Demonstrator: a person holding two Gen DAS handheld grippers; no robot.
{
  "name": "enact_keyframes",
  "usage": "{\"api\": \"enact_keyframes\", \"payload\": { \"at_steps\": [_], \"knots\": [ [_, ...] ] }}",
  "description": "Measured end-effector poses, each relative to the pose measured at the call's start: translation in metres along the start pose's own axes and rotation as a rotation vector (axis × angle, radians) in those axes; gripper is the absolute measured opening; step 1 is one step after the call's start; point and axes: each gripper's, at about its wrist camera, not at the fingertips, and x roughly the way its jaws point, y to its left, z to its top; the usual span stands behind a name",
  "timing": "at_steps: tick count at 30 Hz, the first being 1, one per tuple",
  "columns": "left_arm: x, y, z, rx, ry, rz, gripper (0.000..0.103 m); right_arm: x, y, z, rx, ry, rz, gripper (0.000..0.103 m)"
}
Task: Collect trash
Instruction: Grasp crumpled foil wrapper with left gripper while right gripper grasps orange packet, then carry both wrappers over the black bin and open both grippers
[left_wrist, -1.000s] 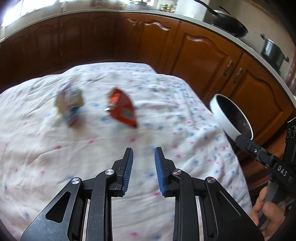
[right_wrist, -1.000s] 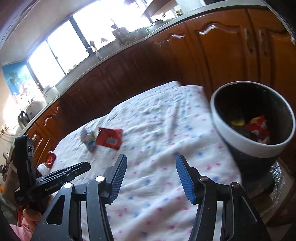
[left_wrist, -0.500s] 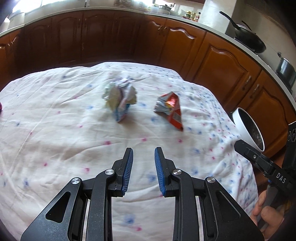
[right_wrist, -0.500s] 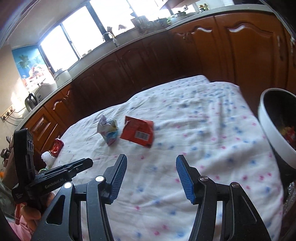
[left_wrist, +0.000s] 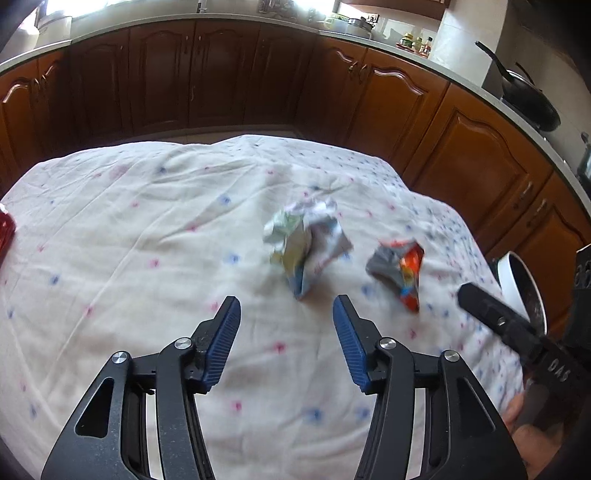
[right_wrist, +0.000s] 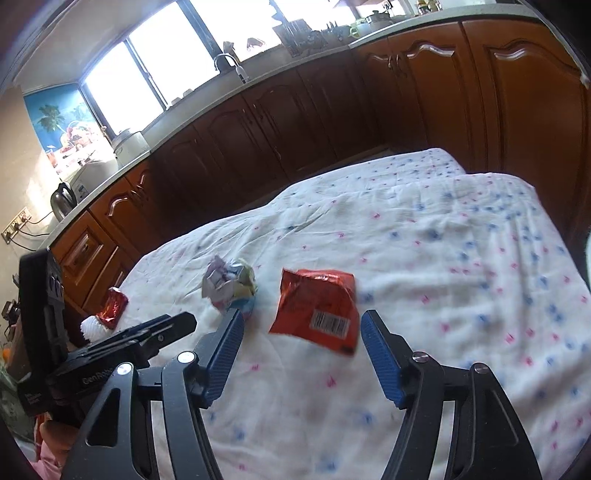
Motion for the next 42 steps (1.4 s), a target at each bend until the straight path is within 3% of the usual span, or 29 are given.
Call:
{"api": "enact_keyframes", "payload": {
  "at_steps": [3, 10, 14, 16, 17, 24, 27, 34, 42],
  "knots": [
    [0.012, 0.001, 0.014, 0.002, 0.01, -0.011, 0.061, 0.014, -0.003, 0.006, 0.012, 0.017, 0.003, 0.068],
    [0.035, -0.003, 0.032, 0.012, 0.017, -0.013, 0.061, 0.033, -0.013, 0.009, 0.04, 0.058, 0.017, 0.065],
    [0.047, -0.008, 0.035, 0.03, 0.036, -0.03, 0.055, 0.037, -0.015, 0.008, 0.045, 0.069, 0.031, 0.027],
    [0.053, -0.013, 0.034, 0.049, 0.05, -0.037, 0.037, 0.033, -0.013, 0.007, 0.033, 0.061, 0.032, 0.013],
    [0.054, -0.015, 0.034, 0.054, 0.055, -0.041, 0.035, 0.03, -0.012, 0.007, 0.025, 0.059, 0.026, 0.011],
    [0.058, -0.028, 0.035, 0.081, 0.062, -0.07, 0.033, 0.006, -0.021, 0.004, 0.048, 0.021, 0.034, 0.009],
    [0.064, -0.035, 0.036, 0.098, 0.073, -0.086, 0.018, -0.007, -0.029, 0.0, 0.066, 0.007, 0.025, 0.009],
    [0.058, -0.057, 0.028, 0.157, 0.041, -0.087, 0.006, -0.044, -0.051, -0.01, 0.096, -0.038, -0.012, 0.008],
    [0.034, -0.083, 0.01, 0.165, 0.024, -0.123, 0.005, -0.078, -0.069, -0.019, 0.108, -0.083, -0.039, 0.008]
  ]
}}
